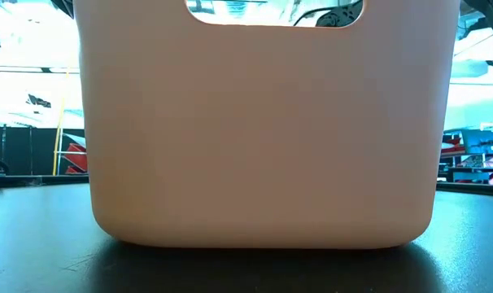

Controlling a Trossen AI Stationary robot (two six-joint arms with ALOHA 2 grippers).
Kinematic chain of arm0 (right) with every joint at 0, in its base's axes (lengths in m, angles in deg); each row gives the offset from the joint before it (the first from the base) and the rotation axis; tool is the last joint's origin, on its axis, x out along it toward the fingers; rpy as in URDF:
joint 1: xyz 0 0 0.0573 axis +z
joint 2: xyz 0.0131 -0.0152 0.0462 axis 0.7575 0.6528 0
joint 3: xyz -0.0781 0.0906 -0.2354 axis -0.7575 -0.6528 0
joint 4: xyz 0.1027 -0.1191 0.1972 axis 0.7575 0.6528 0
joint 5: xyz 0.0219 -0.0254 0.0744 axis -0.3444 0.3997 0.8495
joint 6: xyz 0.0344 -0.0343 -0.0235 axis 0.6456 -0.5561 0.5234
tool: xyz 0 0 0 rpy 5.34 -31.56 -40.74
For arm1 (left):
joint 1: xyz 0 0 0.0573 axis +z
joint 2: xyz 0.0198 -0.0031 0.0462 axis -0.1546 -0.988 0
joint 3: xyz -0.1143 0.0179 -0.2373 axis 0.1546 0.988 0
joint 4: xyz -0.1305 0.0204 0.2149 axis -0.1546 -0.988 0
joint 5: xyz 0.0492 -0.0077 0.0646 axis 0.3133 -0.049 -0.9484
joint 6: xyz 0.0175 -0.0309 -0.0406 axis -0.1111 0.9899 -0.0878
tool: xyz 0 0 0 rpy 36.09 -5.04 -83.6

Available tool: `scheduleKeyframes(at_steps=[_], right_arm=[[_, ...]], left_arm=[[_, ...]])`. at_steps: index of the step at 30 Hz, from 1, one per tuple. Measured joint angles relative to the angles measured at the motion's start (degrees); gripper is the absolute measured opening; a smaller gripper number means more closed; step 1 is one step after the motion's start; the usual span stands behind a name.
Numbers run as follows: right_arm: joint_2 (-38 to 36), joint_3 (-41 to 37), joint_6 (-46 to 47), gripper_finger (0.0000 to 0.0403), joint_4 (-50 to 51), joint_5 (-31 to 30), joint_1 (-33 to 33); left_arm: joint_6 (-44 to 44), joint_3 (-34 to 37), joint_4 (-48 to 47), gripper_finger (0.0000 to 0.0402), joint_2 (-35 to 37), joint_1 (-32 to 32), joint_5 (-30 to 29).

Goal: Sort soda cans
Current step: Put the bottom red soda can into the yellow bin, then put the red soda can into the yellow bin

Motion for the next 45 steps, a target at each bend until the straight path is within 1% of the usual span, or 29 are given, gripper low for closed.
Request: scheduleKeyframes(at_steps=[2,5,10,13,15,18,20,22,25,27,31,34,36,38,41,45], right_arm=[[-0.84,-0.02,0.29,0.0357,-0.66,0.02,0.01],[-3.43,-0.02,1.42,0.0361,-1.02,0.06,0.0],[-10.02,-0.02,4.07,0.0369,-2.15,0.04,-0.27],[-14.54,-0.02,6.74,0.0369,-3.4,0.04,-0.9],[-17.78,-0.02,9.11,0.0369,-3.9,0.04,-1.3],[-22.86,-0.02,13.61,0.0369,-4.5,0.07,-1.6],[-26.24,-0.02,16.6,0.0369,-4.52,0.09,-1.52],[-29.29,-0.02,19.5,0.0369,-4.54,0.09,-1.1],[-33.36,0.0,22.45,0.0369,-4.38,0.13,-0.79],[-35.55,0.0,24.64,0.0369,-4.16,0.09,-0.08],[-38.74,0.0,27.7,0.0369,-3.97,0.05,2.23],[-39.91,0.0,29.12,0.0369,-3.97,-0.91,4.77],[-40.23,0.0,29.9,0.0369,-3.83,-2.62,6.51],[-40.24,0.0,30.24,0.0369,-3.73,-4.28,8.33],[-40.0,0.0,30.93,0.0369,-3.43,-7.87,11.25],[-39.74,-0.02,32.63,0.0369,-2.7,-9.42,14.21]], left_arm=[[0.3,0.0,-0.02,0.0327,0.0,0.17,0.27],[0.57,0.0,-0.04,0.0327,0.0,0.86,2.6],[0.93,0.0,-0.52,0.033,-0.71,3.48,6.93],[0.34,-0.01,-0.64,0.0337,-1.3,5.74,10.57],[0.25,-0.97,-0.38,0.0343,-3.21,6.86,13.65],[-0.75,-3.44,-4.08,0.035,-6.95,8.15,18.12],[-2.93,-6.71,-3.87,0.0352,-10.12,7.79,19.04],[-7.56,-10.26,-7.02,0.0353,-13.27,7.2,18.83],[-13.88,-16.68,-10.98,0.0353,-18.54,6.56,14.42],[-14.9,-21.91,-14.12,0.0353,-22.27,7.21,13.05],[-14.08,-33.01,-23.53,0.0353,-30.08,10.0,15.91],[-14.32,-40.82,-30.48,0.0353,-36.19,11.17,13.38],[-16.1,-45.83,-33.21,0.0349,-40.05,11.72,11.41],[-18.73,-50.0,-35.68,0.034,-43.66,12.39,9.91],[-24.28,-54.26,-36.89,0.0317,-48.78,13.22,9.56],[-24.17,-59.6,-41.01,0.0275,-53.92,13.84,9.63]])
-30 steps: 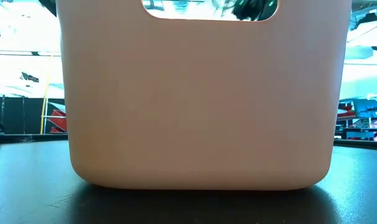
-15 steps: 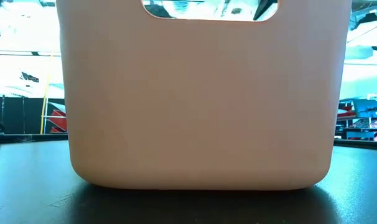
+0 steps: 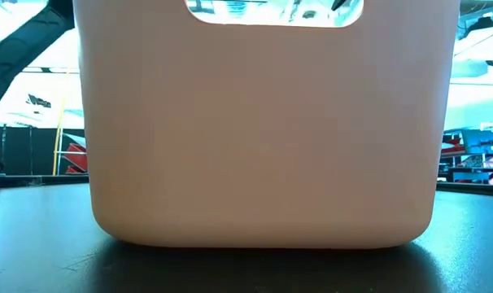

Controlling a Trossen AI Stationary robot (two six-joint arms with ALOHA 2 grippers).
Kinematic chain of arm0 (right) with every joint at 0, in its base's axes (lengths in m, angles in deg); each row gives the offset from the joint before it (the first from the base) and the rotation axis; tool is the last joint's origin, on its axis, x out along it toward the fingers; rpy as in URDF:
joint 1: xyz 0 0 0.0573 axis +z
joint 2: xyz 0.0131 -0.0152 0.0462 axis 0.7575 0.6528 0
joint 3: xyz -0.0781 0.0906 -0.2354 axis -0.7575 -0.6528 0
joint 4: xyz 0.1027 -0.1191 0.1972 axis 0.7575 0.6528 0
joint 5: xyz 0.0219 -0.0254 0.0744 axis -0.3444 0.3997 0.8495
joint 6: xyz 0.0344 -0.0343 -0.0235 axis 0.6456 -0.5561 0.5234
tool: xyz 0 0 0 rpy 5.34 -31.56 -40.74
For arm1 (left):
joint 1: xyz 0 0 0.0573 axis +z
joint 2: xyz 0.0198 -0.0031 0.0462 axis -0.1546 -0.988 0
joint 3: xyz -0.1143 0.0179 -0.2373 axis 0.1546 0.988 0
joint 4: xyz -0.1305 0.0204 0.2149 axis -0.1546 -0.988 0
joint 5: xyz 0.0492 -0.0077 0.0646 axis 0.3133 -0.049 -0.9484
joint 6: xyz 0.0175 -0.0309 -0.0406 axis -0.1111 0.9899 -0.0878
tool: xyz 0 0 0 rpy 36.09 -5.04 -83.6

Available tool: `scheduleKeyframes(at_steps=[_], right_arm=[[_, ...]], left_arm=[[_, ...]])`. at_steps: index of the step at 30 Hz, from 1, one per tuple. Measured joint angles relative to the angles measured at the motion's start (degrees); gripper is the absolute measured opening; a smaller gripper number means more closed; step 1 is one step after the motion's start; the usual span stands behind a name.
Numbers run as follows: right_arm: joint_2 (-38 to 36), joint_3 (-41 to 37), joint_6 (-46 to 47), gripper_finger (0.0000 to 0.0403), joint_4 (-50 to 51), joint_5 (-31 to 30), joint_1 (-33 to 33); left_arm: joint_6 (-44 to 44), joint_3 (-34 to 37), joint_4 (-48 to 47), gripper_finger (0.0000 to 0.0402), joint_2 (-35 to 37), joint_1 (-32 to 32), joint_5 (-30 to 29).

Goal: Sort soda cans
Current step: Put the red soda can into the yellow bin

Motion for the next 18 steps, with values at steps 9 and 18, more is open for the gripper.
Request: scheduleKeyframes(at_steps=[9,18], right_arm=[[-0.02,0.0,1.47,0.0369,-0.02,-2.74,2.86],[-0.02,0.0,1.54,0.0369,-0.17,-2.87,2.8]], left_arm=[[0.7,-3.88,-4.36,0.0188,-4.37,1.59,0.46],[-1.81,-3.6,-10.78,0.0171,-4.29,-0.35,5.6]])
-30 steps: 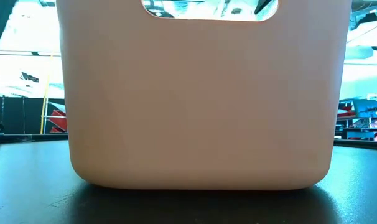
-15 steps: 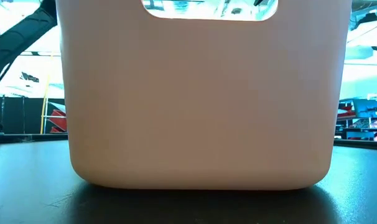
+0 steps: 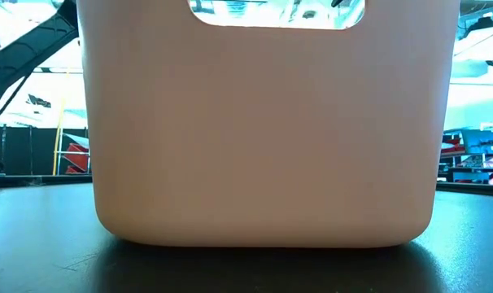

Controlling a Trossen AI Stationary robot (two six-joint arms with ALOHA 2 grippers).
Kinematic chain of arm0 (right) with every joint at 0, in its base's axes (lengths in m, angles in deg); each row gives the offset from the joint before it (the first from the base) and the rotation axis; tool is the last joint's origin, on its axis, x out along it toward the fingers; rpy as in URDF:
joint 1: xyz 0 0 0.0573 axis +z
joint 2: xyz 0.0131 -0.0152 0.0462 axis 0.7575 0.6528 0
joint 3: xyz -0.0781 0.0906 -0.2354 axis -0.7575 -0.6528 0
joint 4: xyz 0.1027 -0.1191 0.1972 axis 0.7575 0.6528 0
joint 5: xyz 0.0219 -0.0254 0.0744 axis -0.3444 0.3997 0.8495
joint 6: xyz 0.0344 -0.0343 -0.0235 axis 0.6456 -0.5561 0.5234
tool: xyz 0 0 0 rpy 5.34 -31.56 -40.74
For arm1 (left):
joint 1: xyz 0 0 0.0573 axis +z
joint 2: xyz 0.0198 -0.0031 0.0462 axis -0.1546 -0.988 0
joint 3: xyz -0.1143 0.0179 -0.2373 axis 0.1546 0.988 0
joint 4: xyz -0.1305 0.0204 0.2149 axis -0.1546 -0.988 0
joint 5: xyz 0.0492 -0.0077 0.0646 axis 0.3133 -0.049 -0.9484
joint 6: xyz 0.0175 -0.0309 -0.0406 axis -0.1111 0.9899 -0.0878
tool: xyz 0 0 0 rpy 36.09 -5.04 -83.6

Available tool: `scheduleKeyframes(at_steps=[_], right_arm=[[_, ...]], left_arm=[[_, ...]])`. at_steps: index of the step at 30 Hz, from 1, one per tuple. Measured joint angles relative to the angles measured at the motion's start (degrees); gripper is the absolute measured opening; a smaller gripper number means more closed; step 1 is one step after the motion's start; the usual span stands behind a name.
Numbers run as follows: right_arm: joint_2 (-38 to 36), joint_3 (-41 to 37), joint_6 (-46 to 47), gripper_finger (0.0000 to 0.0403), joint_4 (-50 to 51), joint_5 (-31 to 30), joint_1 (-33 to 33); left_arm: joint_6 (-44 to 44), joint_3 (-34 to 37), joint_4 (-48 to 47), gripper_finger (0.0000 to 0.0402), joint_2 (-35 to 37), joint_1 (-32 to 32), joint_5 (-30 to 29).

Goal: Sort soda cans
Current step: Put the red soda can into the yellow bin

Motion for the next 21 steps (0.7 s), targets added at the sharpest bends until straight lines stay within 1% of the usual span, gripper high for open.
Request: scheduleKeyframes(at_steps=[5,11,13,17,21], right_arm=[[0.0,0.0,0.11,0.0369,-0.06,-0.01,0.55],[0.0,0.0,0.84,0.0369,-0.2,-0.02,1.44],[0.0,0.0,1.0,0.0369,-0.2,-0.04,1.98],[0.0,0.0,1.09,0.0369,-0.17,-0.04,3.17],[0.0,0.0,1.82,0.0369,-0.03,-0.03,4.04]], left_arm=[[-1.39,0.08,-2.53,0.0171,0.02,-2.96,0.51],[-0.12,0.08,-2.5,0.0171,0.37,-6.09,-4.31],[-0.15,0.08,-2.31,0.0171,0.86,-6.34,-5.26],[-0.34,-0.61,-2.83,0.017,0.9,-5.95,-5.33],[0.13,-2.12,-2.26,0.0148,0.87,-4.64,-5.28]])
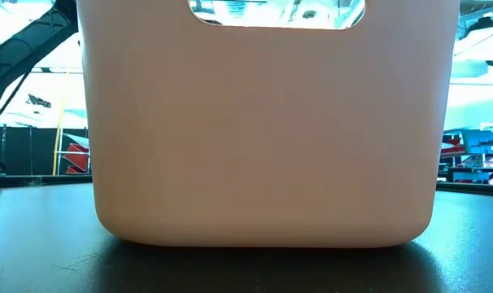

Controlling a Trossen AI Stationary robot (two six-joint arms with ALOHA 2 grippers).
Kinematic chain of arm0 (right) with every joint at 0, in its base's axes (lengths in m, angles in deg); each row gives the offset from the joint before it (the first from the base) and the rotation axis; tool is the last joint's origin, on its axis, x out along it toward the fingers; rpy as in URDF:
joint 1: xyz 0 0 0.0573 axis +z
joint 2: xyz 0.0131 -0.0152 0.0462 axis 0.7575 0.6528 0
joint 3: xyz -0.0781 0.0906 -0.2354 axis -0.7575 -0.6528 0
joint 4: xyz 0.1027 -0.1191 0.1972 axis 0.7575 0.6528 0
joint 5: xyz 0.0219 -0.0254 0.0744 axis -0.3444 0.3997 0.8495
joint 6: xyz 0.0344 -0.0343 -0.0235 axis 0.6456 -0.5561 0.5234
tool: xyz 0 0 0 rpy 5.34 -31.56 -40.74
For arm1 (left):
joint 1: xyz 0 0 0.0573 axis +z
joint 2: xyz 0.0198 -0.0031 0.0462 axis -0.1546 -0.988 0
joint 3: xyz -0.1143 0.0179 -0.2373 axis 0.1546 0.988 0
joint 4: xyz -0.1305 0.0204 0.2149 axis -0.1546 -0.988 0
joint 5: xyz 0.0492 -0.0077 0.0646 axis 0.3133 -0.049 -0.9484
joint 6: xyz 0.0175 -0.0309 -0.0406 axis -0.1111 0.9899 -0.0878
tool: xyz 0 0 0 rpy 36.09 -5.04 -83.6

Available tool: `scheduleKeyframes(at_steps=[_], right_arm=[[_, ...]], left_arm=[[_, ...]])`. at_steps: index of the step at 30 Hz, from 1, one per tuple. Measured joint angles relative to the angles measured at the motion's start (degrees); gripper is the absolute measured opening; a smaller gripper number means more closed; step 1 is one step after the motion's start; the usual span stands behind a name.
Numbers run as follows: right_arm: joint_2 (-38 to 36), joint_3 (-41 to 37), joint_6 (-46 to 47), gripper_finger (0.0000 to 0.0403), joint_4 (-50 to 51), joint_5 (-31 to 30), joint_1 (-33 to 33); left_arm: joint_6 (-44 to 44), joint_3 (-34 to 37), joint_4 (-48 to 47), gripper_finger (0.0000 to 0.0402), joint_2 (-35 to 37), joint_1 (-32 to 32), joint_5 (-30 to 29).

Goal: Sort soda cans
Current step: Put the red soda can into the yellow bin

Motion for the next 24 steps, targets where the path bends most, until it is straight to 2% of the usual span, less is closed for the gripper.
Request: scheduleKeyframes(at_steps=[12,20,24], right_arm=[[0.0,0.0,3.23,0.0369,0.23,-0.05,3.55],[0.0,0.0,5.69,0.0369,0.29,-2.41,6.03],[0.0,0.0,6.27,0.0369,0.5,-2.91,6.99]], left_arm=[[11.84,-0.03,2.51,0.0007,-0.11,3.74,4.96],[17.74,-0.05,2.46,0.0001,-2.53,3.5,8.61],[19.2,-0.04,3.16,0.0001,-2.69,3.08,6.99]])
